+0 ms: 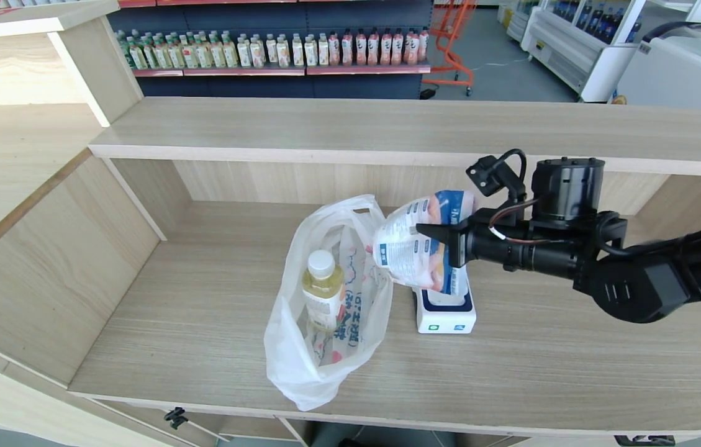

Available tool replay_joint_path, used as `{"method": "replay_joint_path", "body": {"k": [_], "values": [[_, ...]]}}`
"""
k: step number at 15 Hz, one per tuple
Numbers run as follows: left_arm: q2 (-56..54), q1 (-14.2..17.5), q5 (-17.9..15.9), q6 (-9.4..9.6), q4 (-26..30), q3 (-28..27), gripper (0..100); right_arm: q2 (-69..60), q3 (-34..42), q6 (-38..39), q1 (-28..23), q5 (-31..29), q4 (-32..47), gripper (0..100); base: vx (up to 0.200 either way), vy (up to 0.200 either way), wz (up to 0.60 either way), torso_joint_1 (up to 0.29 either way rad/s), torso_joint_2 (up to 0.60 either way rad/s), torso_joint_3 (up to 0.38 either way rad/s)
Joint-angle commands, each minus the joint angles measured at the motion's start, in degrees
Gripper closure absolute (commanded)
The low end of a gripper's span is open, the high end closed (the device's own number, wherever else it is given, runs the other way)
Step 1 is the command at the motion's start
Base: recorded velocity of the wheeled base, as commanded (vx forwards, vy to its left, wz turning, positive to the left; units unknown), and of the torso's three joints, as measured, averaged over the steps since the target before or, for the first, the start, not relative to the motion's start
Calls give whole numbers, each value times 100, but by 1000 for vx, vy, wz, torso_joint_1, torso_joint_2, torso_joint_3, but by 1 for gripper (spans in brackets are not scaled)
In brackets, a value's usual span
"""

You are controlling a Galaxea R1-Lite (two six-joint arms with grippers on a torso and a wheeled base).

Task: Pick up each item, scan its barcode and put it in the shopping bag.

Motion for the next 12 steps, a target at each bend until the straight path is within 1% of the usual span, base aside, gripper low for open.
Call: {"method": "replay_joint_path", "body": {"k": [1,3,7,12], "values": [[-2,1,3,6,0,0,0,666,-304,-12,181,19,-35,100,0,0,0,0,0,0],[-2,1,3,-3,0,0,0,895,-453,-30,190,19,-44,100,0,0,0,0,0,0],[-2,1,3,-3,0,0,0,1800,-1350,23,410,10,-44,100,0,0,0,0,0,0],[-2,1,3,-3,0,0,0,2363,-1956,58,524,10,-18,100,0,0,0,0,0,0]]}}
